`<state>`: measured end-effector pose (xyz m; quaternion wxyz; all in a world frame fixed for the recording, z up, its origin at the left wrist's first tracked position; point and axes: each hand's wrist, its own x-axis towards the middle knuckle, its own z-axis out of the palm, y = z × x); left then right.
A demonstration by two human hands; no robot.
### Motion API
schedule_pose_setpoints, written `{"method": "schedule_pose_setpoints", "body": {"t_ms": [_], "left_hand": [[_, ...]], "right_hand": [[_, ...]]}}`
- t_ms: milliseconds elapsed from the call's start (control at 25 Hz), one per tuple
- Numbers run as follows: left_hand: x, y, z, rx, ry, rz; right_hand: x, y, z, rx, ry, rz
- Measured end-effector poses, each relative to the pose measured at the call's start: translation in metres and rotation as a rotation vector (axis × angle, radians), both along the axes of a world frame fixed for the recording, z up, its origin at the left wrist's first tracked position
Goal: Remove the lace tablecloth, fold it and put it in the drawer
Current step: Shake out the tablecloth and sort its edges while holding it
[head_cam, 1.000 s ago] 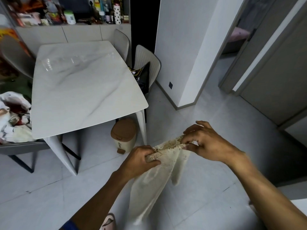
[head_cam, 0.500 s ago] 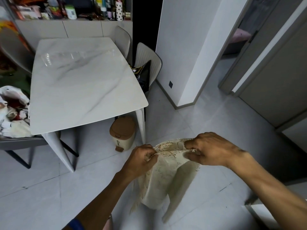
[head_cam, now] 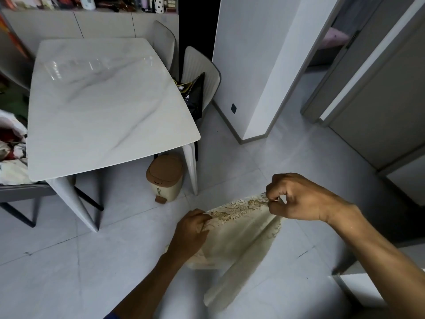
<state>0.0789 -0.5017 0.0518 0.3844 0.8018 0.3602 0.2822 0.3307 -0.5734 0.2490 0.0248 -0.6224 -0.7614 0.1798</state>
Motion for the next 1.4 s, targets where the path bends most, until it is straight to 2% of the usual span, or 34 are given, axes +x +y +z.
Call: {"method": "schedule_pose_setpoints", "body": {"t_ms": [80, 160, 360, 480, 520, 600, 720, 1080, 1240, 1400], "left_hand": [[0.003, 0.007, 0.008, 0.012, -0.016, -0.024], [0.006, 0.015, 0.013, 0.089, -0.011, -0.044], [0.002, 0.024, 0.006, 0.142, 0.044, -0.042], [0.004, 0.013, -0.007, 0.289, 0.172, -0.061], [0.007, 0.007, -0.008, 0.287, 0.170, -0.031], [0.019, -0.003, -0.006, 0.161, 0.142, 0.071], [0.047, -0.016, 0.003, 0.067, 0.187, 0.166], [0.066, -0.024, -0.011, 0.044, 0.174, 0.213], [0.052, -0.004, -0.008, 0.034, 0.000, 0.165], [0.046, 0.008, 0.013, 0.102, -0.078, 0.055]], "right_hand": [[0.004, -0.007, -0.007, 0.040, -0.122, -0.004], [0.002, -0.011, -0.022, 0.020, -0.154, 0.020], [0.010, -0.004, -0.030, -0.027, 0.061, -0.038], [0.012, 0.000, -0.021, -0.034, 0.181, -0.061], [0.011, 0.002, -0.017, -0.033, 0.225, -0.056], [0.008, 0.007, -0.010, -0.032, 0.294, -0.051], [0.001, 0.013, -0.001, -0.011, 0.349, -0.083], [-0.008, 0.016, 0.007, 0.131, 0.498, -0.165], [0.009, 0.003, 0.002, 0.094, 0.430, -0.196], [0.019, -0.013, -0.004, 0.074, 0.057, -0.078]]}}
